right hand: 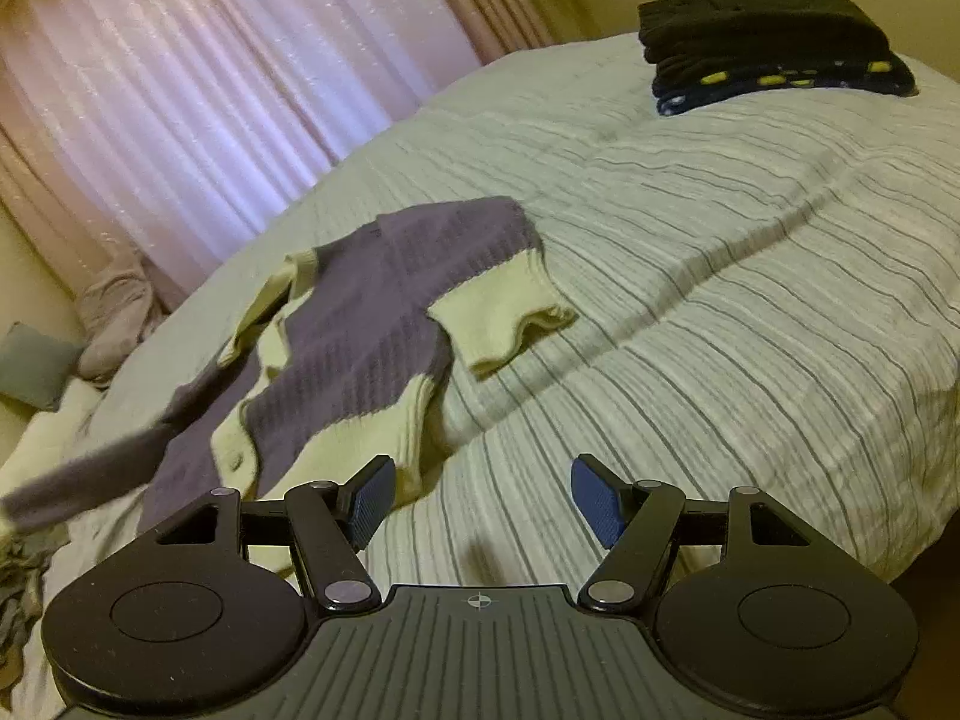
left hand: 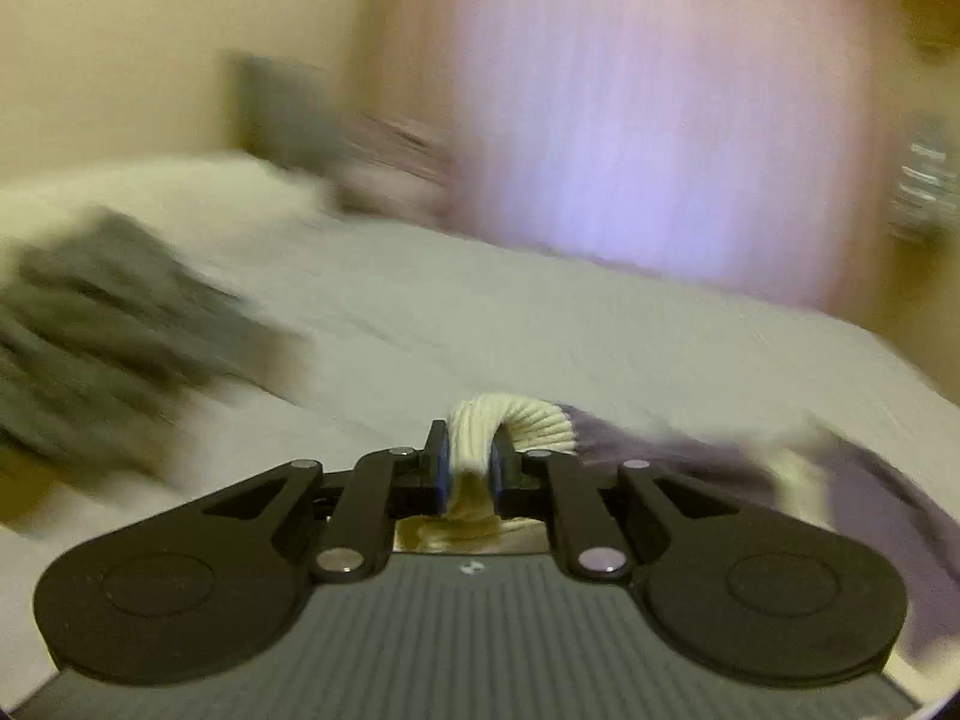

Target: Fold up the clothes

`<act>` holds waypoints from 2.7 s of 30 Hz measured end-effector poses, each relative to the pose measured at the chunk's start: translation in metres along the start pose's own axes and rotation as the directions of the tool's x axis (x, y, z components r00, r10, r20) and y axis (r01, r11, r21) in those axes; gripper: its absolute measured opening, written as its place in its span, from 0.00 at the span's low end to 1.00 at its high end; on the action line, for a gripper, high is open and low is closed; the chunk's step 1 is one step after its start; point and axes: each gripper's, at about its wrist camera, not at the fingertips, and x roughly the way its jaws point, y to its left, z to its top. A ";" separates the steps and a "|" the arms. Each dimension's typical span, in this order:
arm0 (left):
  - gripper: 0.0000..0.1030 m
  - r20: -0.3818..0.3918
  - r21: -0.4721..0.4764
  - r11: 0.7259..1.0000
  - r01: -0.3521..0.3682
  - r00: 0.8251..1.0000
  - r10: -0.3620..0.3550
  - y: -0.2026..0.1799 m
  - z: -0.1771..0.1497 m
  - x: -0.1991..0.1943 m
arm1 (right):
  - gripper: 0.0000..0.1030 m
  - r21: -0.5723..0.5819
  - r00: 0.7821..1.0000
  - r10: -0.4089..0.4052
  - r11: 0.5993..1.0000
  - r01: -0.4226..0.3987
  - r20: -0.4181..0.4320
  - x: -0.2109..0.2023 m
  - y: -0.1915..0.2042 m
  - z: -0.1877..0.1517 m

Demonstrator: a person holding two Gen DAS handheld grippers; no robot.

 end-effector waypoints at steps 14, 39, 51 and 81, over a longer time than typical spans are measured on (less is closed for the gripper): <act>0.19 -0.333 -0.262 0.937 0.232 0.890 -0.313 -0.002 -0.158 -0.063 | 0.66 -0.546 0.989 -0.104 0.826 0.144 0.104 0.037 0.041 0.006; 0.36 -0.297 -0.291 0.866 0.406 0.823 -0.485 -0.132 -0.156 -0.029 | 0.64 0.136 0.924 -0.283 0.957 0.255 0.258 0.062 -0.117 0.245; 0.58 -0.262 -0.630 0.674 0.385 0.712 -0.651 -0.129 -0.207 0.041 | 0.63 0.349 0.890 0.421 0.872 -0.343 -0.178 0.108 -0.070 0.055; 0.47 -0.364 -0.542 0.726 0.424 0.660 -0.657 -0.111 -0.207 -0.009 | 0.46 0.277 0.953 0.204 0.951 -0.138 -0.225 0.080 -0.064 0.038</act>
